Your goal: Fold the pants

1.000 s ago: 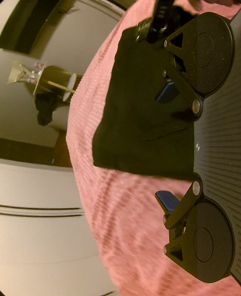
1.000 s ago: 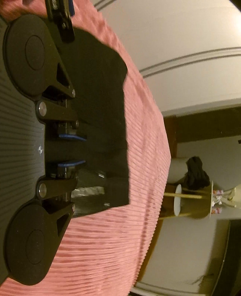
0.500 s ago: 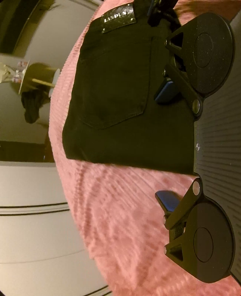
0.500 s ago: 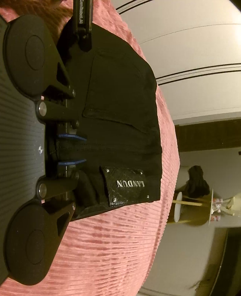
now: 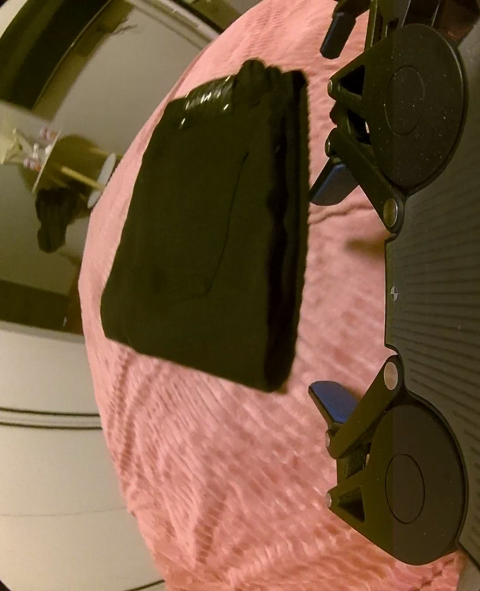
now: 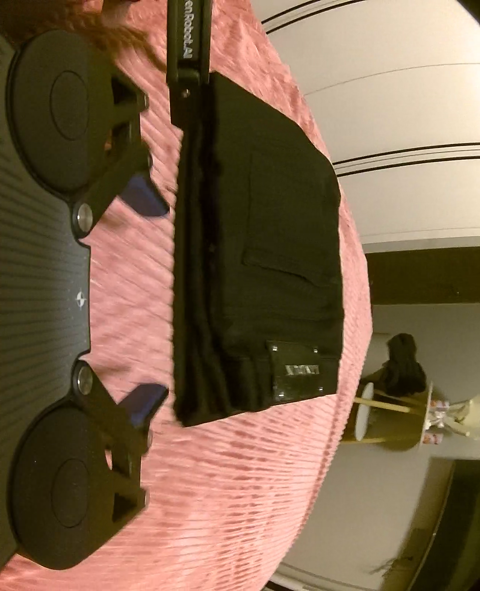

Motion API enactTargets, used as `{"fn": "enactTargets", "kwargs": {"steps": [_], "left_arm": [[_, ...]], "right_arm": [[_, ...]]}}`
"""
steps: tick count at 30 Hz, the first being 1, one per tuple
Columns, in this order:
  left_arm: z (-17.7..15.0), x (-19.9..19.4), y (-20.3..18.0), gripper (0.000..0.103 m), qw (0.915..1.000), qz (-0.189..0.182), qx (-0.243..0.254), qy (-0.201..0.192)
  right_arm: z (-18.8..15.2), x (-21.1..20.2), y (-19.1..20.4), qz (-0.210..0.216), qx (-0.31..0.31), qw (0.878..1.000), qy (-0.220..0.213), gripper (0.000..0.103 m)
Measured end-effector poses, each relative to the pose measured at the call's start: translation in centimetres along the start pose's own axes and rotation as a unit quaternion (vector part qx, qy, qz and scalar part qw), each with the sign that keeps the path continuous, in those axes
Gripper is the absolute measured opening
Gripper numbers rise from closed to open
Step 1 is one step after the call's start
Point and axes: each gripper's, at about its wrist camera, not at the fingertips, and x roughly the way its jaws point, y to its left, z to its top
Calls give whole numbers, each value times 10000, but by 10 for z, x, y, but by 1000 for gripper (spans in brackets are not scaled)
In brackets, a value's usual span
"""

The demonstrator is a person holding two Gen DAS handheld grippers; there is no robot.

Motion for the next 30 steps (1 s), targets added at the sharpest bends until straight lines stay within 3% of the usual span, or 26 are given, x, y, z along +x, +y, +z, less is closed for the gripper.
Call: {"fn": "enactTargets", "kwargs": {"steps": [10, 30], "left_arm": [[-17, -31, -17, 103, 9982, 182, 452, -346], [-18, -19, -12, 103, 9987, 326, 366, -155]], "right_arm": [[-3, -21, 4, -359, 115, 9993, 25, 99], [-4, -23, 2, -418, 197, 9989, -54, 99]]}}
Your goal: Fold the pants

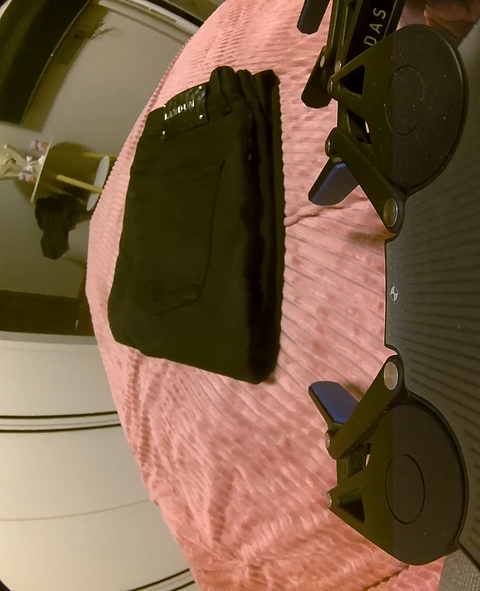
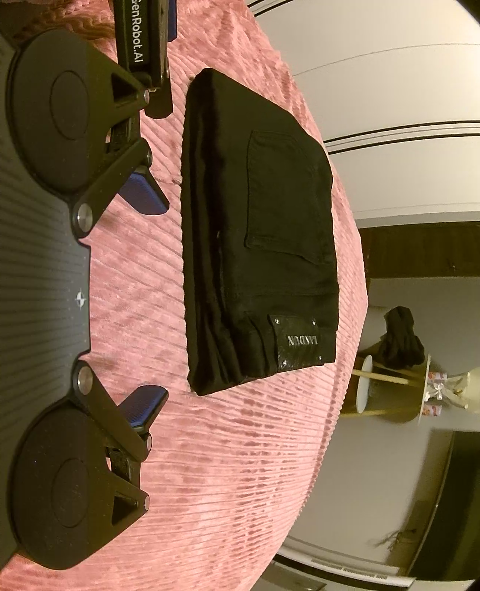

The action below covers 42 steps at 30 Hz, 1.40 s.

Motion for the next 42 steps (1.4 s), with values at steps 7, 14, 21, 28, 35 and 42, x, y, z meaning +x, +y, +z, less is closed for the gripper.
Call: {"fn": "enactTargets", "kwargs": {"steps": [7, 14, 21, 28, 35, 42], "left_arm": [[-1, 0, -2, 103, 10000, 20, 83, -9], [-1, 0, -2, 103, 10000, 19, 90, 14], [-2, 1, -3, 103, 9999, 0, 160, 44], [-3, 2, -3, 103, 9998, -32, 161, 74], [-3, 2, -4, 103, 9997, -70, 192, 100], [-3, 2, -4, 103, 9997, -104, 184, 109]], "right_arm": [[0, 0, 0, 61, 22, 10000, 30, 99], [-1, -1, 0, 50, 33, 10000, 29, 99], [-1, -2, -1, 56, 69, 10000, 31, 99], [-1, -2, -1, 58, 68, 10000, 26, 99], [-1, -3, -1, 42, 75, 10000, 16, 99], [-1, -4, -1, 43, 99, 9999, 6, 99]]}}
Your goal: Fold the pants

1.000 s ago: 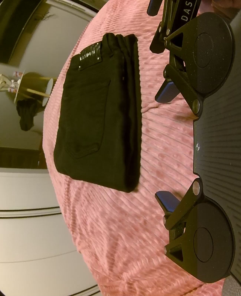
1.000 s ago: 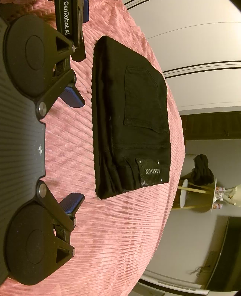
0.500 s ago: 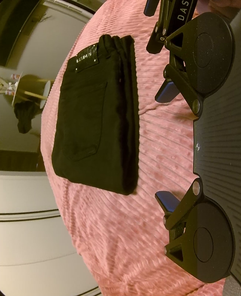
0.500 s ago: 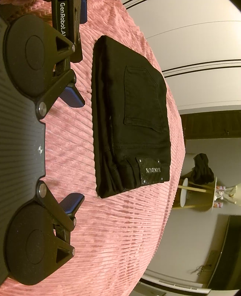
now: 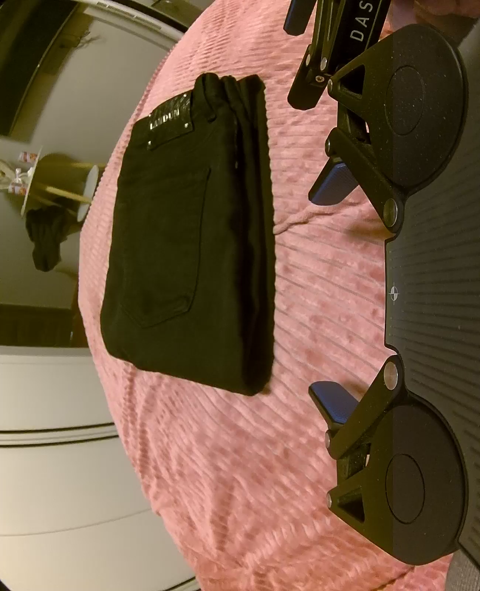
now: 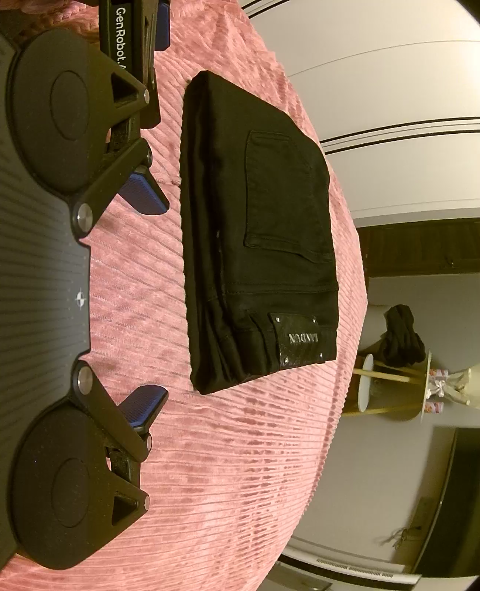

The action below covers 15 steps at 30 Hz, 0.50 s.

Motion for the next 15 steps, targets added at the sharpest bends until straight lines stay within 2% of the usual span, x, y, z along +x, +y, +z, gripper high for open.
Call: {"fn": "enactTargets", "kwargs": {"steps": [15], "left_arm": [[2, -1, 2, 103, 9999, -14, -66, -125]], "right_arm": [[0, -1, 1, -27, 18, 10000, -16, 99]]}}
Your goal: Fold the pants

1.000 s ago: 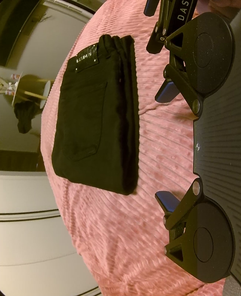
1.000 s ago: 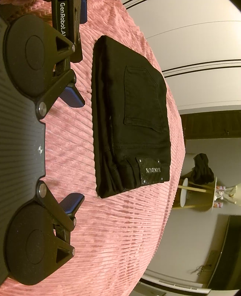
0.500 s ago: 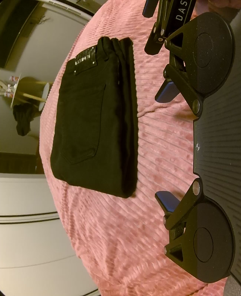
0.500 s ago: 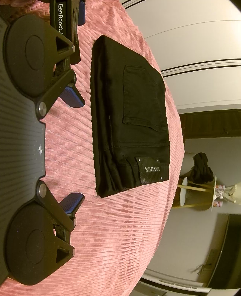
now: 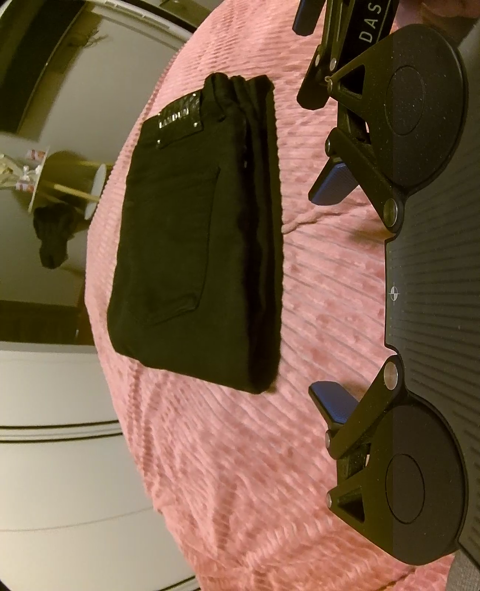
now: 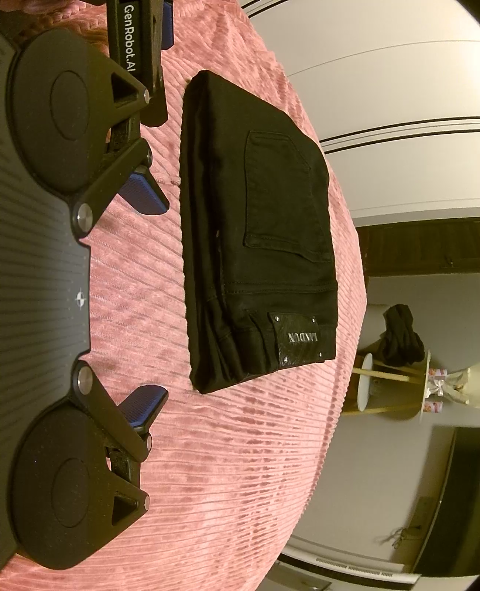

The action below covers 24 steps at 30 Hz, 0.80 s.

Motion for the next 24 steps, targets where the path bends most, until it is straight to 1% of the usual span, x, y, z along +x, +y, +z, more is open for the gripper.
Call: {"fn": "enactTargets", "kwargs": {"steps": [6, 8, 15, 24], "left_arm": [[1, 1, 0, 103, 10000, -36, 28, 17], [1, 1, 0, 103, 10000, 2, 45, 18], [0, 3, 2, 103, 9996, -233, -45, 148], [-1, 4, 2, 103, 9997, -221, 5, 124]], "right_arm": [[0, 0, 0, 13, 6, 10000, -7, 99], [0, -1, 0, 6, 11, 10000, -15, 99], [0, 0, -1, 1, 66, 10000, -7, 99], [0, -1, -1, -20, 82, 10000, -20, 99]]}}
